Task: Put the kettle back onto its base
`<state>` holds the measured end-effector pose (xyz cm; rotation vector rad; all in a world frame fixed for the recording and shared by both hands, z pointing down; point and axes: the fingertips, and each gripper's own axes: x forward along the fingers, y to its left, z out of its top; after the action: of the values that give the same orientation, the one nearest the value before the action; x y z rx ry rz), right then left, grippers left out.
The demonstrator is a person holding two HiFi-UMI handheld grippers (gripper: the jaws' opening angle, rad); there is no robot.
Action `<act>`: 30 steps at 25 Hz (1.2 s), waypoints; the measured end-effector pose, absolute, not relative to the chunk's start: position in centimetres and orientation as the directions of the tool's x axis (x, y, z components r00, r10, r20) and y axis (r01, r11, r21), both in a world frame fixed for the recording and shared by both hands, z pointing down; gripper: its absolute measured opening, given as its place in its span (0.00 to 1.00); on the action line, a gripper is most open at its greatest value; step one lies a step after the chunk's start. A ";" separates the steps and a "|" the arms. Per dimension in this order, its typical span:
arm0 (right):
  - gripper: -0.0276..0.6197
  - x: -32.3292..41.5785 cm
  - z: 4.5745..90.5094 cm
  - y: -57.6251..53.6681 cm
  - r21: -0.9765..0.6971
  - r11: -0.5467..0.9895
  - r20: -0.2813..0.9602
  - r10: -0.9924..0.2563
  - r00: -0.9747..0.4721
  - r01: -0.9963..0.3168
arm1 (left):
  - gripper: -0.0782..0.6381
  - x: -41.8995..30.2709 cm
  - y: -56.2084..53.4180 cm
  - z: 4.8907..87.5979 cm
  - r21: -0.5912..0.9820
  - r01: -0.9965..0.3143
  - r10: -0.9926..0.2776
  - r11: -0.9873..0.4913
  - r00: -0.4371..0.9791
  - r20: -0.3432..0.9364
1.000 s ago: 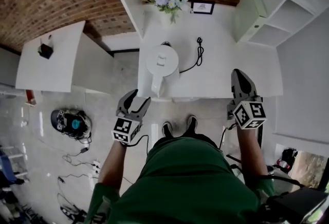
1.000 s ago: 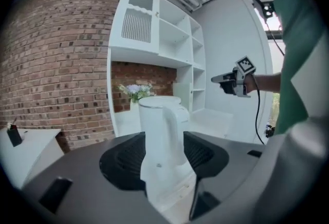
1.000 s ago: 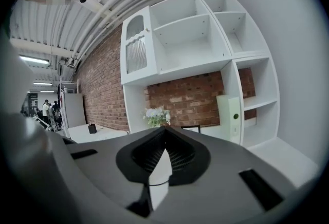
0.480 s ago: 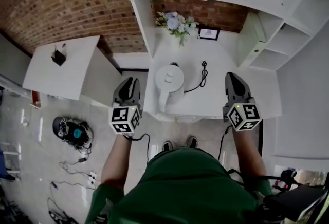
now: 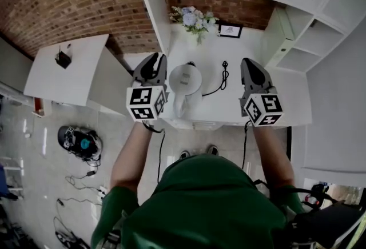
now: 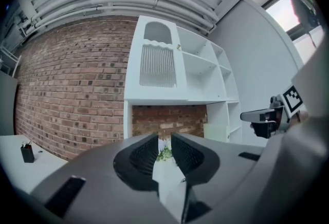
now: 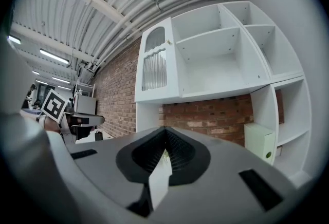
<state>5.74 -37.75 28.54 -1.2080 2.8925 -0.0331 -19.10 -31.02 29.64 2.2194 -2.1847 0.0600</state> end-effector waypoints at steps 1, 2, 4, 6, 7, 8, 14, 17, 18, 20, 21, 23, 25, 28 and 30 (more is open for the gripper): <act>0.08 5.4 28.4 -37.8 -0.027 0.707 -0.002 -0.707 -0.707 -0.707 | 0.23 -18.7 -31.5 29.4 0.002 -1.000 -0.999 -0.014 0.014 0.043; 0.08 5.1 28.2 -37.8 -0.033 0.710 -0.007 -0.704 -0.710 -0.703 | 0.23 -18.4 -31.8 29.3 0.012 -1.000 -0.999 -0.014 0.014 0.040; 0.08 5.0 28.0 -37.7 -0.049 0.713 -0.014 -0.701 -0.713 -0.699 | 0.23 -18.0 -32.3 29.1 0.027 -0.999 -0.999 -0.016 0.017 0.035; 0.08 5.4 27.9 -38.0 -0.055 0.708 -0.017 -0.705 -0.709 -0.704 | 0.23 -18.1 -32.5 29.1 0.036 -0.999 -0.999 -0.009 0.010 0.037; 0.08 5.7 27.8 -38.2 -0.053 0.704 -0.019 -0.710 -0.704 -0.708 | 0.23 -18.4 -32.6 29.2 0.044 -0.999 -0.999 -0.001 0.003 0.040; 0.08 5.9 27.7 -38.4 -0.050 0.699 -0.023 -0.715 -0.698 -0.714 | 0.23 -18.7 -32.6 29.2 0.054 -0.999 -0.999 0.007 -0.005 0.042; 0.08 6.4 27.4 -38.9 0.026 0.672 -0.041 -0.739 -0.673 -0.740 | 0.23 -19.2 -32.3 30.1 0.083 -0.996 -0.998 0.038 -0.034 0.047; 0.08 5.9 27.1 -38.9 0.060 0.682 -0.049 -0.728 -0.684 -0.729 | 0.23 -19.4 -32.5 30.4 0.072 -0.996 -0.998 0.043 -0.039 0.055; 0.08 5.8 27.1 -38.9 0.066 0.685 -0.051 -0.724 -0.688 -0.725 | 0.23 -19.6 -32.5 30.4 0.072 -0.996 -0.998 0.046 -0.042 0.056; 0.08 5.6 27.2 -39.0 0.073 0.691 -0.050 -0.718 -0.694 -0.719 | 0.23 -19.7 -32.4 30.3 0.070 -0.996 -0.997 0.051 -0.047 0.053; 0.08 5.5 27.3 -39.1 0.073 0.693 -0.048 -0.716 -0.696 -0.717 | 0.23 -19.8 -32.4 30.2 0.066 -0.996 -0.997 0.052 -0.049 0.051; 0.08 5.6 27.3 -39.3 0.067 0.693 -0.047 -0.716 -0.697 -0.717 | 0.23 -19.7 -32.4 30.1 0.055 -0.997 -0.997 0.055 -0.052 0.048; 0.08 5.8 27.2 -39.4 0.063 0.692 -0.049 -0.717 -0.695 -0.719 | 0.23 -19.7 -32.2 30.0 0.053 -0.997 -0.997 0.057 -0.055 0.045; 0.08 6.0 27.2 -39.2 0.052 0.696 -0.054 -0.714 -0.698 -0.716 | 0.23 -19.7 -31.9 30.2 0.058 -0.996 -0.997 0.064 -0.061 0.045; 0.08 6.1 27.2 -39.1 0.039 0.700 -0.057 -0.711 -0.701 -0.713 | 0.23 -19.7 -31.7 30.4 0.061 -0.996 -0.997 0.067 -0.065 0.048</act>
<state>6.11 -39.09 27.17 -1.1982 2.8617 0.0895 -19.71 -31.70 30.43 2.0944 -2.2376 -0.0181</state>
